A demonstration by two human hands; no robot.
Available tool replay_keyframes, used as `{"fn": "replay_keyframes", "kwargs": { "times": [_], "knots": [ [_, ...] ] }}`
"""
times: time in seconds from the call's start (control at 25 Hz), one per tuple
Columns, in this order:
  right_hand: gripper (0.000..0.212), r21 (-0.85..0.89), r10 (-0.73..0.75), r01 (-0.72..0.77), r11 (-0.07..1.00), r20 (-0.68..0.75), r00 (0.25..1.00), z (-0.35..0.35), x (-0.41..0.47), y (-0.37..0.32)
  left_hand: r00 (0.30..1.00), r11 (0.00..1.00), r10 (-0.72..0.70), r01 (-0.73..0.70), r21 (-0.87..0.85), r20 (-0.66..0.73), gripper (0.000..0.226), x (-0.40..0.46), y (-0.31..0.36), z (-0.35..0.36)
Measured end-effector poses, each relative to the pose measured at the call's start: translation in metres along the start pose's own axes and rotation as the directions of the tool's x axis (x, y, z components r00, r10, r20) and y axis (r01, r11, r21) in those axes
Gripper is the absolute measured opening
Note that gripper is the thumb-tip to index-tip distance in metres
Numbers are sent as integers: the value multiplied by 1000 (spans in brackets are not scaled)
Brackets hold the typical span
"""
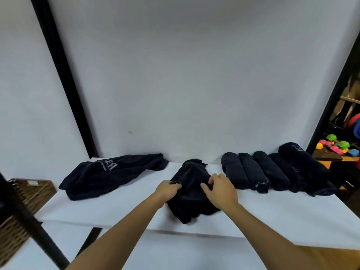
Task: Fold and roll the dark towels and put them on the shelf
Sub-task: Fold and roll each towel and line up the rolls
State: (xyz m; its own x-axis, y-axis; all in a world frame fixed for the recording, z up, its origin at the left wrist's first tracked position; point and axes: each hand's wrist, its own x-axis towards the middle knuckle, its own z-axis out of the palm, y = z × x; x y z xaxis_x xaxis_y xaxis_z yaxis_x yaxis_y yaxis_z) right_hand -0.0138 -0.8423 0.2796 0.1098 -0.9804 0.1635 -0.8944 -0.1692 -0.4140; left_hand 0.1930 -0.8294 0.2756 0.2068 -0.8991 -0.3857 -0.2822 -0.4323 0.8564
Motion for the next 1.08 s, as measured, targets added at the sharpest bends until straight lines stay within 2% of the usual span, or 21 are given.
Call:
{"fn": "replay_keyframes", "kwargs": {
  "times": [0.04, 0.12, 0.16, 0.28, 0.36, 0.44, 0.52, 0.6, 0.64, 0.72, 0.8, 0.84, 0.88, 0.96, 1.0, 1.08],
  "knots": [
    [46, -31, -52, 52, 998, 14, 999, 4, -6, -4, 999, 1000, 31, -30, 8, -24, 20, -5, -2, 5],
    [56, -96, -39, 50, 994, 115, 993, 15, -14, -12, 995, 995, 90, -88, 50, -37, 18, -19, -4, 14],
    [53, -128, -3, 23, 991, 153, 988, 19, -15, -16, 993, 992, 110, -107, 73, -36, 19, -24, -6, 17],
    [23, -150, 88, -61, 987, 177, 980, 15, -15, -19, 989, 991, 123, -117, 70, -79, 22, -37, -9, 14],
    [20, -153, 146, -118, 981, 187, 971, 8, -14, -16, 987, 993, 117, -114, 31, -109, 26, -40, -9, 5],
    [23, -54, 222, -216, 975, 182, 958, 4, -14, -17, 980, 989, 149, -145, 38, -131, 29, -40, -8, -1],
    [24, 159, 296, -313, 936, 123, 947, 2, -14, -22, 959, 973, 227, -215, 88, -170, 30, -43, -5, -1],
    [27, 294, 345, -327, 898, -10, 938, 1, -13, -32, 928, 954, 293, -266, 139, -229, 30, -44, -3, -2],
    [27, 303, 337, -303, 903, -65, 939, 3, -13, -36, 920, 948, 308, -275, 161, -244, 30, -43, -4, -5],
    [29, 293, 275, -246, 924, -63, 959, 10, -16, -40, 933, 929, 314, -264, 258, -176, 30, -39, -9, -13],
    [51, 267, 239, -258, 928, 104, 965, 20, -18, -39, 957, 894, 288, -261, 364, -22, 31, -34, -21, -19],
    [58, 184, 230, -258, 948, 163, 960, 25, -20, -37, 961, 879, 276, -263, 398, 25, 33, -32, -27, -21],
    [53, 63, 227, -241, 969, 174, 958, 27, -21, -36, 961, 869, 271, -265, 418, 46, 34, -30, -31, -22],
    [25, -99, 243, -235, 967, 78, 967, 27, -21, -40, 961, 858, 265, -271, 437, 76, 35, -24, -39, -24],
    [18, -90, 261, -259, 962, 16, 965, 25, -20, -43, 959, 851, 267, -279, 446, 90, 35, -22, -40, -25],
    [20, 56, 316, -312, 948, -72, 946, 23, -17, -44, 957, 848, 275, -287, 446, 93, 38, -18, -41, -30]
  ]
}}
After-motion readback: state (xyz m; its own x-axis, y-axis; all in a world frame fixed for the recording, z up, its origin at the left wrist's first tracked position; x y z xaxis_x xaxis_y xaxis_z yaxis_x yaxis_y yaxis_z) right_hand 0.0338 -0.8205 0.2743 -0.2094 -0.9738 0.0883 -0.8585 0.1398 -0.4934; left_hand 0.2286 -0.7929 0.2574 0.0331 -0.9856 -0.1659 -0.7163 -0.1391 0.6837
